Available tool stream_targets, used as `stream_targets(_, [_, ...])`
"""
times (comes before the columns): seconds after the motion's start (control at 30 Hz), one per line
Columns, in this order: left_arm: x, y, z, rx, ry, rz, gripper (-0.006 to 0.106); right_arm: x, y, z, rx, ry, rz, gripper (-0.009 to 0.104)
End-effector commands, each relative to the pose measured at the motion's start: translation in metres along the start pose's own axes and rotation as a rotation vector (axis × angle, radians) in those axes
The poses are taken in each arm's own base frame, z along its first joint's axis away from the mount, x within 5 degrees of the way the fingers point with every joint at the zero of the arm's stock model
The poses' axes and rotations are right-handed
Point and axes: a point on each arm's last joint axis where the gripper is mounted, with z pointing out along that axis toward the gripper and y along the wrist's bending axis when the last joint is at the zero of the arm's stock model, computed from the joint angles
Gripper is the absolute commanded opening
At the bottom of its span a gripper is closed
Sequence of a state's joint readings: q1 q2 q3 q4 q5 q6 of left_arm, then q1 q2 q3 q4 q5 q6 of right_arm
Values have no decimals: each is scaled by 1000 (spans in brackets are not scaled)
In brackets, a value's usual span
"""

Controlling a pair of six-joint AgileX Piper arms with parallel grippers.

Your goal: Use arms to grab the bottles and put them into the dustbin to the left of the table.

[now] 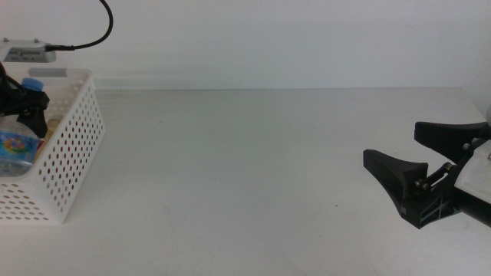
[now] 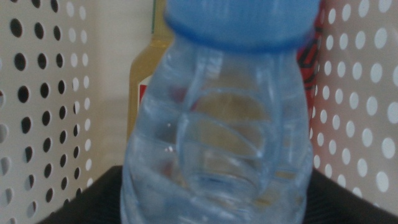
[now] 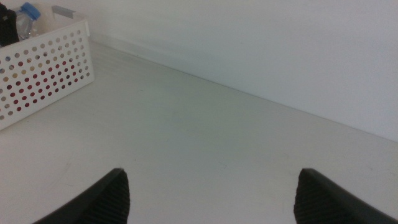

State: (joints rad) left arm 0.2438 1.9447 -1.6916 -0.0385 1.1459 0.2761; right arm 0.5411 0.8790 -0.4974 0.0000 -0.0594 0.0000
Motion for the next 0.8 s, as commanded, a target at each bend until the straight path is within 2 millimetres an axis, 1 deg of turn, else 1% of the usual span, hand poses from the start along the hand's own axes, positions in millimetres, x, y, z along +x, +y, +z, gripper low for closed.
stream_targets(0.0, [-5,-2,-39,-20,-125,-2,85,-17,1,-3,-4,-109,-18,77])
stream_targets(0.03, [-5,-2,-40,-19,-123,-1,90,-17,1,-3,-4,-109,-18,77])
stream_targets(0.2, [-4,-4,-48,-3,-148,-25,90,-17,1,-3,-4,-109,-18,77])
stream_targets(0.3, [-3,-8,-59,24,-175,-80,90,-17,1,-3,-4,-109,-18,77])
stream_targets(0.4, [1,-15,-73,29,-202,-74,89,-17,1,-3,-4,-109,-18,77])
stream_targets(0.57, [11,-36,-98,22,-336,-31,85,-17,1,-3,-4,-110,-18,77])
stream_targets(0.73, [31,-61,-125,10,-496,54,79,-17,1,-3,-4,-110,-18,77])
stream_targets(0.77, [34,-66,-128,13,-522,67,79,-17,1,-3,-4,-110,-18,77])
